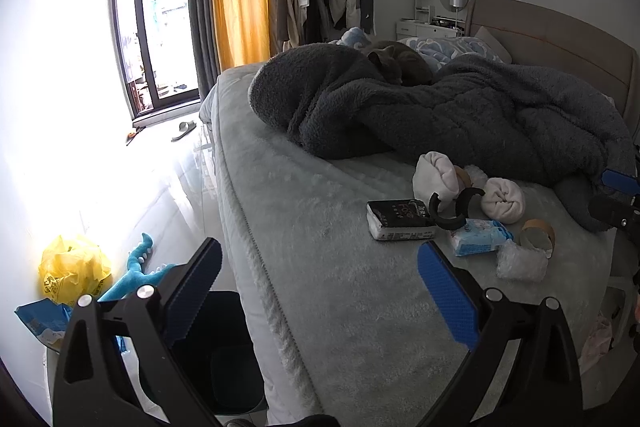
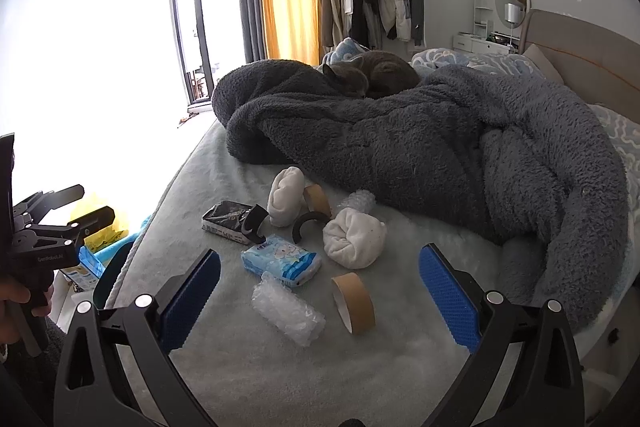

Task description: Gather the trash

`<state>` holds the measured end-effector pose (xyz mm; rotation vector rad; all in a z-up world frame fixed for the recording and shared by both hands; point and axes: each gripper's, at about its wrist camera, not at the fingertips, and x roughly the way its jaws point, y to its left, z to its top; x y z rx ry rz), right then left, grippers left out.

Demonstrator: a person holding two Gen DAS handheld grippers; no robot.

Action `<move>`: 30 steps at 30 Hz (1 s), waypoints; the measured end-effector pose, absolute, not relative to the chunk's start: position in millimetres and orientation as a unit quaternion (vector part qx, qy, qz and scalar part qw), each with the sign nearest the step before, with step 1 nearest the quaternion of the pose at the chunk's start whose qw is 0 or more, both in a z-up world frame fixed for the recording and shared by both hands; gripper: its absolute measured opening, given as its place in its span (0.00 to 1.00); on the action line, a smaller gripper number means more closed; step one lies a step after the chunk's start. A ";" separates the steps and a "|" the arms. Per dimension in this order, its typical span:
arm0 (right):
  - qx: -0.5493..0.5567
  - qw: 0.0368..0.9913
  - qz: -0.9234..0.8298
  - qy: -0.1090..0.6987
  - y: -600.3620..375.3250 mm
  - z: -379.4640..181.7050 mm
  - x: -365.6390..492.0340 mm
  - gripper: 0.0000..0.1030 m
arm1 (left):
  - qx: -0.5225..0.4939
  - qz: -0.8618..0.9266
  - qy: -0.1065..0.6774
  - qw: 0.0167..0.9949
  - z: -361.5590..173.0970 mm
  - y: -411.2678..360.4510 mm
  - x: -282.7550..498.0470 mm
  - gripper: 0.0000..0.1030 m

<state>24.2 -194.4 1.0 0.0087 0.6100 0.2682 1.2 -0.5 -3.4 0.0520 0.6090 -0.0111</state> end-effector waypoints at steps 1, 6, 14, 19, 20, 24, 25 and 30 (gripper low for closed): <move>0.004 0.945 0.131 0.299 -194.3 1.1 24.0 0.97 | 0.025 -0.006 0.300 0.953 -2.7 0.1 1.4 0.97; 0.003 0.945 0.131 0.299 -194.5 1.8 24.0 0.97 | 0.024 -0.006 0.301 0.953 -3.1 0.2 1.5 0.97; 0.004 0.945 0.131 0.300 -194.7 1.0 23.9 0.97 | 0.023 -0.006 0.302 0.953 -3.5 0.4 1.7 0.97; 0.005 0.944 0.131 0.301 -195.5 1.1 24.2 0.97 | 0.024 -0.006 0.302 0.953 -2.9 0.8 1.9 0.97; 0.005 0.945 0.130 0.301 -195.3 1.0 24.2 0.97 | 0.024 -0.006 0.302 0.953 -3.5 0.8 1.9 0.97; 0.005 0.944 0.131 0.302 -195.8 0.8 24.2 0.97 | 0.023 -0.006 0.302 0.953 -3.0 1.0 1.9 0.97; 0.005 0.944 0.131 0.301 -195.7 0.8 24.2 0.97 | 0.023 -0.006 0.302 0.953 -3.1 1.1 2.0 0.97; 0.005 0.944 0.131 0.302 -196.1 0.9 24.5 0.97 | 0.024 -0.006 0.302 0.953 -3.2 1.1 2.2 0.97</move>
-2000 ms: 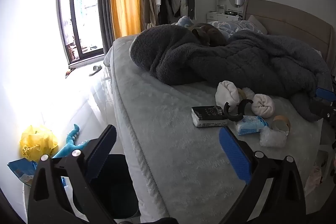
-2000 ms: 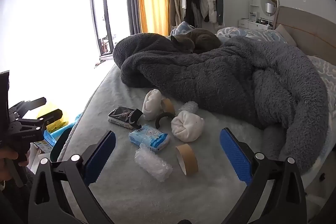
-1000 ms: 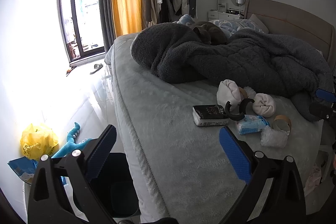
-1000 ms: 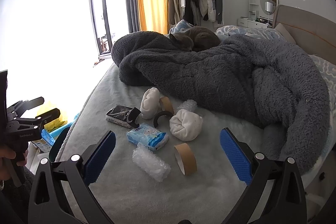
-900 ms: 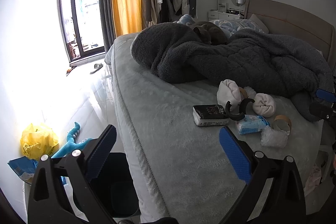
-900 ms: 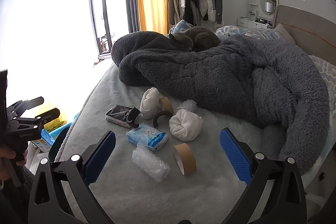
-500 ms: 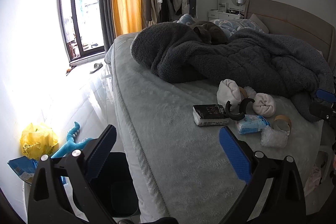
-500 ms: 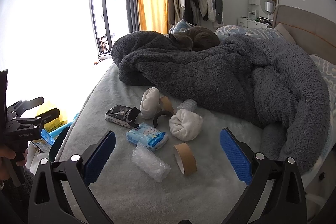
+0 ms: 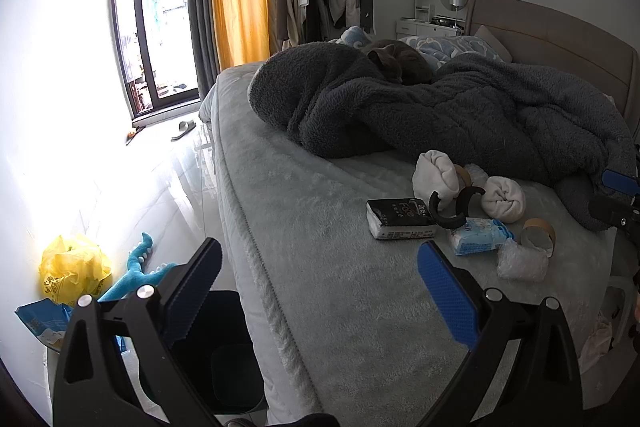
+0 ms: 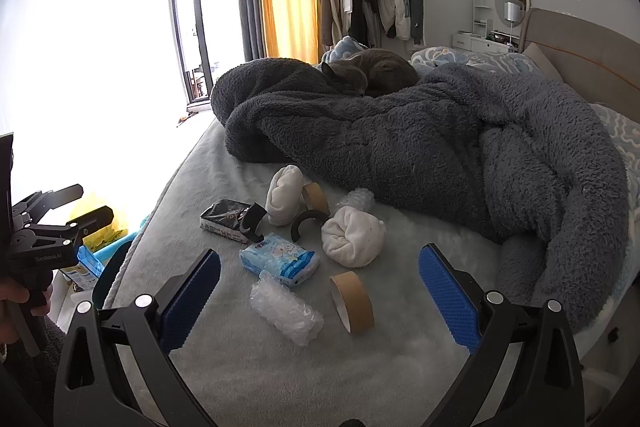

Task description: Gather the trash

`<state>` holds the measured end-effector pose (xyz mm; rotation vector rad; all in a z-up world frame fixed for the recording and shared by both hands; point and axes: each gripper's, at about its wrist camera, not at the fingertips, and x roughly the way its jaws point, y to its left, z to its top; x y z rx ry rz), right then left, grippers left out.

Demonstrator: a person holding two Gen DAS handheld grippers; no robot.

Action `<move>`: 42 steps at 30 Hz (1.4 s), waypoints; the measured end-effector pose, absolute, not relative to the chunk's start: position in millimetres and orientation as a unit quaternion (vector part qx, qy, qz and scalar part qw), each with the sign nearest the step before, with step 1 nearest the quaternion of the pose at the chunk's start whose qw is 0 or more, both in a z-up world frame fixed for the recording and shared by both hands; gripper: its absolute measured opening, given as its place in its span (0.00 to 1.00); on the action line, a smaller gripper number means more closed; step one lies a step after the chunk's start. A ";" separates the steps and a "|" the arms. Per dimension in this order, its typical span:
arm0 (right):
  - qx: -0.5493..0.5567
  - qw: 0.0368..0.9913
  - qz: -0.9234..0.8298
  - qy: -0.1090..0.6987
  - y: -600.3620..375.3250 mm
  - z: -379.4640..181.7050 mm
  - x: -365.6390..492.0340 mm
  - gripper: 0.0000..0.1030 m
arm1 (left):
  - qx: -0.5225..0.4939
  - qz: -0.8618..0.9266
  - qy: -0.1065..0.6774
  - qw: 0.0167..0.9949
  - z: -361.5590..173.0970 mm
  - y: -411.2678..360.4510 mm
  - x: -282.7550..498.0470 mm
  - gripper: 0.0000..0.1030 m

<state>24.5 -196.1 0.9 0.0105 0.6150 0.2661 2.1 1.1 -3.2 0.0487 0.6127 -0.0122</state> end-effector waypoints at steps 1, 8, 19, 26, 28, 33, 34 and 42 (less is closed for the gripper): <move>0.005 0.944 0.131 0.302 -195.7 0.8 24.5 0.97 | 0.023 -0.006 0.302 0.953 -2.7 1.2 2.1 0.97; 0.004 0.944 0.131 0.302 -196.1 0.1 24.5 0.97 | 0.023 -0.005 0.301 0.953 -3.7 0.6 2.1 0.97; 0.005 0.943 0.134 0.304 -194.2 0.0 26.1 0.97 | 0.021 -0.011 0.301 0.953 -3.0 -0.8 1.9 0.97; 0.007 0.936 0.142 0.322 -189.5 -6.8 31.1 0.97 | -0.003 -0.030 0.316 0.948 -4.5 5.3 4.9 0.97; 0.007 0.934 0.140 0.328 -189.2 -9.2 33.7 0.97 | -0.004 -0.034 0.317 0.948 -5.3 5.4 4.9 0.97; 0.002 0.930 0.141 0.339 -187.4 -13.9 40.6 0.97 | -0.007 -0.054 0.317 0.947 -5.1 1.2 6.7 0.96; 0.002 0.929 0.141 0.341 -187.0 -14.4 42.2 0.97 | -0.007 -0.058 0.315 0.947 -3.8 0.2 6.7 0.96; 0.001 0.923 0.146 0.356 -189.4 -22.8 56.4 0.97 | -0.002 -0.116 0.309 0.944 -2.2 -14.8 8.6 0.96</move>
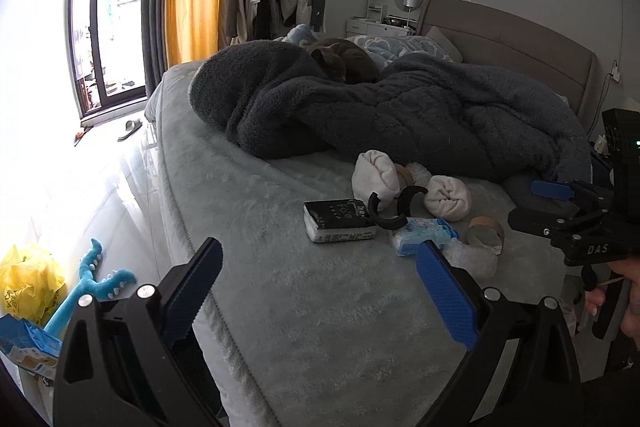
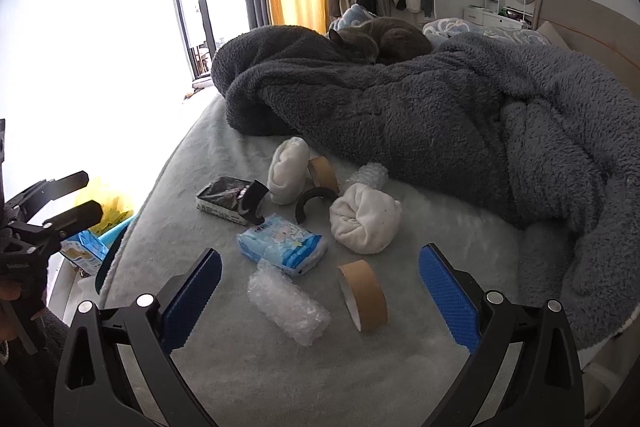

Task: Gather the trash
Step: 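Grasp the brown tape roll with the right tool while the left tool approaches the bubble wrap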

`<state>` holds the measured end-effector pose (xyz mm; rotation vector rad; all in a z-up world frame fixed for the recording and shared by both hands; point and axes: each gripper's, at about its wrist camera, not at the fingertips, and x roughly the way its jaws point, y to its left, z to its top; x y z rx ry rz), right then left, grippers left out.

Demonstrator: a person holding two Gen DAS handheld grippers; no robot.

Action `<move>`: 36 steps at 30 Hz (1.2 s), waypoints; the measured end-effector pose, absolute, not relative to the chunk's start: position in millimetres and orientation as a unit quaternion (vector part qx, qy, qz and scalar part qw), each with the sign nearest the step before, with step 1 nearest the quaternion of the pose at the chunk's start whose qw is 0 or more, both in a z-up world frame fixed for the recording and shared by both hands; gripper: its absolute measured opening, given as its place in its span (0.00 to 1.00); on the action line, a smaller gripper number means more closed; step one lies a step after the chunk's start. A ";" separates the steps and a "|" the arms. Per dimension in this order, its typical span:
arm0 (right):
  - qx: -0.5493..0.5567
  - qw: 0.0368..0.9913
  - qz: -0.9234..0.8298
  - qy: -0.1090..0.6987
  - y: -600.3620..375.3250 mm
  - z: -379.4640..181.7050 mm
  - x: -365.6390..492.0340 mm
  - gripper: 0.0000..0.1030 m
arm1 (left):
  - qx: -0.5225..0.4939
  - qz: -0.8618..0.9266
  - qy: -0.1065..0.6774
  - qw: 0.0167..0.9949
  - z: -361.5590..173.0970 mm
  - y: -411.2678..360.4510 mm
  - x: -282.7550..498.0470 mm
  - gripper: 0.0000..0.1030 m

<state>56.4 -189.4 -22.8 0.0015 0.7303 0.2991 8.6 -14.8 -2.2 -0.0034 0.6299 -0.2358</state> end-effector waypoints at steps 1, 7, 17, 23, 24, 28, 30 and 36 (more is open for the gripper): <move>0.000 0.922 0.145 0.359 -189.8 -23.7 58.0 0.97 | -0.002 -0.122 0.311 0.943 -2.7 -16.0 10.1 0.96; 0.013 0.913 0.152 0.378 -202.4 -37.2 70.0 0.87 | 0.019 -0.169 0.313 0.934 -3.3 -27.0 15.6 0.96; 0.024 0.895 0.158 0.415 -213.2 -71.5 94.0 0.62 | 0.039 -0.215 0.335 0.917 -21.7 -53.1 28.6 0.94; 0.031 0.885 0.173 0.432 -215.9 -87.8 104.1 0.48 | 0.031 -0.259 0.354 0.898 -33.2 -73.2 39.8 0.86; 0.030 0.884 0.174 0.433 -215.4 -88.3 104.3 0.44 | 0.032 -0.266 0.354 0.896 -34.2 -77.5 40.0 0.86; 0.023 0.881 0.175 0.438 -214.1 -92.3 104.5 0.25 | 0.048 -0.286 0.360 0.887 -43.0 -96.7 40.3 0.86; 0.020 0.883 0.168 0.437 -214.7 -93.5 105.5 0.20 | 0.055 -0.291 0.369 0.881 -49.3 -103.9 41.2 0.86; 0.034 0.889 0.165 0.427 -224.1 -87.5 102.1 0.20 | 0.058 -0.298 0.387 0.870 -62.4 -119.9 43.5 0.85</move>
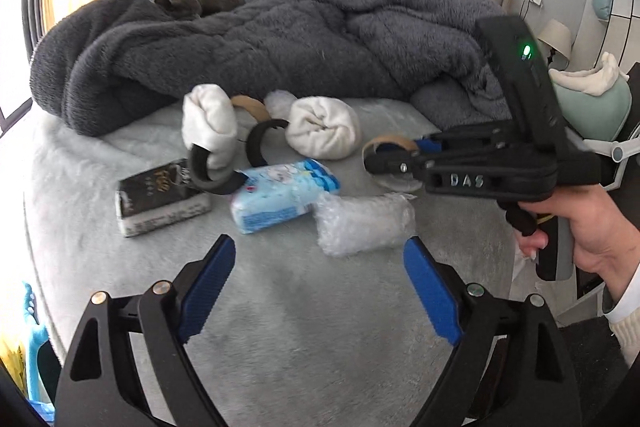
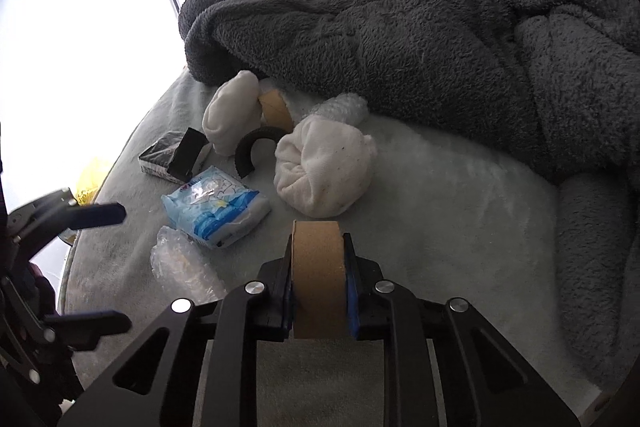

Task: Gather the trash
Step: 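Grasp the brown tape roll with the right tool while the left tool approaches the bubble wrap, then grasp the bubble-wrap roll with the left tool and lift it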

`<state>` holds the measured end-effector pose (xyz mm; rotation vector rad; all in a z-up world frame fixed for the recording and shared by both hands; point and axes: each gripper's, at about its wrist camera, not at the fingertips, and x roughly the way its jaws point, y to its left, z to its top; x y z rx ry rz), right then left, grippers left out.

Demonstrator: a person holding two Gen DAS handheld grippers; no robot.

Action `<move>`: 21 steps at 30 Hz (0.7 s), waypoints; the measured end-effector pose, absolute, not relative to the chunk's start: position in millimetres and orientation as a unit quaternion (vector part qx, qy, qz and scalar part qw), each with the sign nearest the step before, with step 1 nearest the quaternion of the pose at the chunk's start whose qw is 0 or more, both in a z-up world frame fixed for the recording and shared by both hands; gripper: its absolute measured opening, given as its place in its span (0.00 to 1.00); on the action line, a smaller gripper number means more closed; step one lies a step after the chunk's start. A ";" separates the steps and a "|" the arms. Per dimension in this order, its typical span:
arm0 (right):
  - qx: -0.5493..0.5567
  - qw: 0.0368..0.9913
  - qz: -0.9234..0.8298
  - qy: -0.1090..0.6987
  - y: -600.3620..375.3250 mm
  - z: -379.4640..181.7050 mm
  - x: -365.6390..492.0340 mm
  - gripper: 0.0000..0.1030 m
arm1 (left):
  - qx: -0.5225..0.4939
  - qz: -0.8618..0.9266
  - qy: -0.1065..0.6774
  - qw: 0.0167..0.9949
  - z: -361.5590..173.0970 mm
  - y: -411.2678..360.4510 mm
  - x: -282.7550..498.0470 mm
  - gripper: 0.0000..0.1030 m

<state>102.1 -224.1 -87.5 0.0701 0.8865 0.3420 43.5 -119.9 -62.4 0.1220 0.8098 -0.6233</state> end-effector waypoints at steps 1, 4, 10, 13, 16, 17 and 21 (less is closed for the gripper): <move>0.037 0.890 0.163 0.424 -226.5 -86.4 101.8 0.20 | 0.058 -0.299 0.389 0.869 -63.5 -122.1 43.9 0.85; 0.044 0.892 0.162 0.419 -234.3 -84.1 99.5 0.20 | 0.049 -0.303 0.391 0.867 -63.9 -128.9 46.4 0.86; 0.054 0.898 0.159 0.407 -252.1 -78.4 89.1 0.20 | 0.041 -0.305 0.399 0.864 -68.1 -147.1 52.6 0.87; 0.064 0.901 0.156 0.400 -262.2 -75.4 82.9 0.20 | 0.042 -0.299 0.402 0.864 -71.4 -155.9 56.2 0.87; 0.076 0.904 0.153 0.392 -271.7 -72.0 77.9 0.20 | 0.034 -0.294 0.411 0.862 -76.7 -163.7 58.7 0.87; 0.078 0.904 0.153 0.391 -273.5 -71.2 76.5 0.20 | 0.036 -0.291 0.413 0.862 -78.8 -166.8 58.8 0.87; 0.080 0.905 0.152 0.390 -276.1 -70.4 75.4 0.20 | 0.029 -0.286 0.422 0.860 -86.0 -176.1 59.0 0.85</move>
